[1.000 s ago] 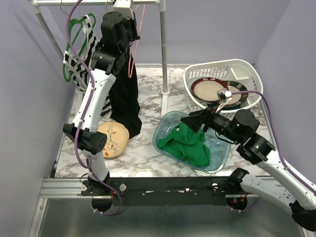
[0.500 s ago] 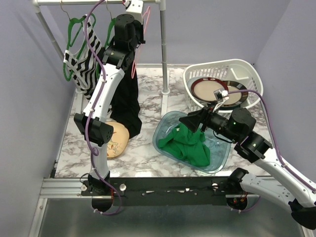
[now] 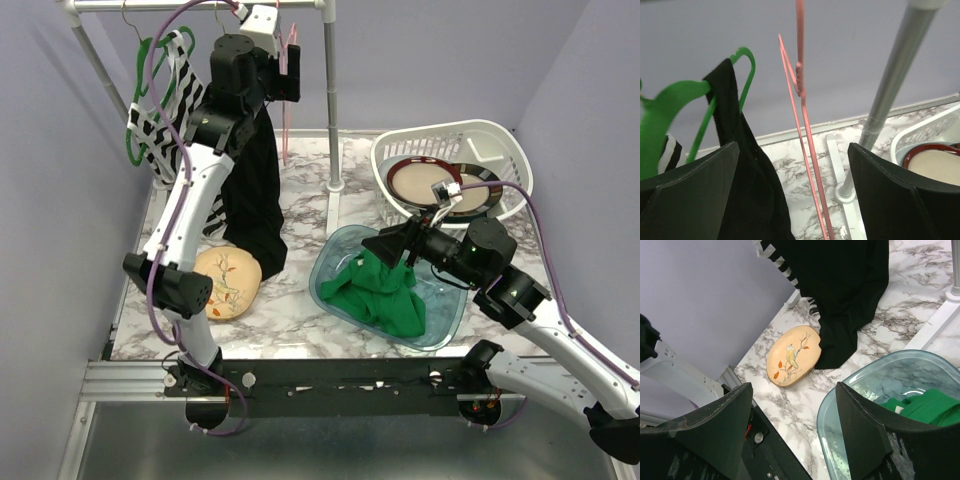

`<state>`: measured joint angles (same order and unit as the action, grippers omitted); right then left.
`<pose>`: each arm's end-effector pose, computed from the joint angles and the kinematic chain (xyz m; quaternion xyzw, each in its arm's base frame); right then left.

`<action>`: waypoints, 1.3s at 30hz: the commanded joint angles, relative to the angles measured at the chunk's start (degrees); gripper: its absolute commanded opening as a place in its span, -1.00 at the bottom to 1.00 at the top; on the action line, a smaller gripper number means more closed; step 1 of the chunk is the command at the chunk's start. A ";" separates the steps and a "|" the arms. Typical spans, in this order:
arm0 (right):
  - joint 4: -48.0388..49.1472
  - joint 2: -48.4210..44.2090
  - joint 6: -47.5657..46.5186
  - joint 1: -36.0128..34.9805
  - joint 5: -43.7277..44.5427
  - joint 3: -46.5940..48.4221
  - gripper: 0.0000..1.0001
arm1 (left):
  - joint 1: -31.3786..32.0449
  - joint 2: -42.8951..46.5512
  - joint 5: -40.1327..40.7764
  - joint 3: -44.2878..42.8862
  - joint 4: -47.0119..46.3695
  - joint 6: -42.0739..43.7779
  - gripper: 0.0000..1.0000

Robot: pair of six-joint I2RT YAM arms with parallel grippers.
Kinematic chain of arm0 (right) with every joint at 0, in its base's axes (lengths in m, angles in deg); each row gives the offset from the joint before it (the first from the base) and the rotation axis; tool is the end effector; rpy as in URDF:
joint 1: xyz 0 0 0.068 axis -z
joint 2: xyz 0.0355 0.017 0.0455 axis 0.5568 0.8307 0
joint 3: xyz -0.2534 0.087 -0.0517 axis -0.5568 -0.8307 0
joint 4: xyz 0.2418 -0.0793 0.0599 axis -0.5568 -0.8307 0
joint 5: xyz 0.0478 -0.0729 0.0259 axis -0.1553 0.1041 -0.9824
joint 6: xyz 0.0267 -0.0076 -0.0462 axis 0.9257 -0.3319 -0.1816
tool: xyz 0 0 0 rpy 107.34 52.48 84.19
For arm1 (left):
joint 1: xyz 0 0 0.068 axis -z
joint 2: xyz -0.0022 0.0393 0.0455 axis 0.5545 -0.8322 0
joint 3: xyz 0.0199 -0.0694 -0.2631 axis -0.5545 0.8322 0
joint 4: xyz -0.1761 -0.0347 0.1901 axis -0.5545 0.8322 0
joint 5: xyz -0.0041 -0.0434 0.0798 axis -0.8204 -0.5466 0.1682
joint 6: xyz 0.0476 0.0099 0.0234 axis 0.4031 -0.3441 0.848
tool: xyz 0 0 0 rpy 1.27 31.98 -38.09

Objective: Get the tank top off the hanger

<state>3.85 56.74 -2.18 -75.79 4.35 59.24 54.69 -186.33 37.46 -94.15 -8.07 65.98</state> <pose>0.1343 0.1285 0.3638 -0.1231 0.7231 0.4534 0.5063 0.3527 -0.1309 0.5238 0.0710 0.7265 -0.1024 0.6758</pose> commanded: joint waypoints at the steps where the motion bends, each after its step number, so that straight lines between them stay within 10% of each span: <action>1: 1.20 -0.80 0.46 -0.32 -0.76 -0.74 0.51 | -0.53 8.27 -4.60 3.11 2.52 0.94 0.97; 17: 1.38 -2.73 1.60 -0.32 -1.99 -2.06 0.50 | -18.72 7.51 -19.63 2.42 6.03 -10.31 0.65; 39: 2.08 -0.28 2.40 -0.32 -3.14 -1.54 0.50 | -19.08 -1.90 -21.13 -1.27 2.07 -8.03 -0.07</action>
<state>4.68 55.95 -0.13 -75.79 2.47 57.38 35.67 -185.89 18.33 -93.08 -4.62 58.29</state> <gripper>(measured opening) 0.753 0.470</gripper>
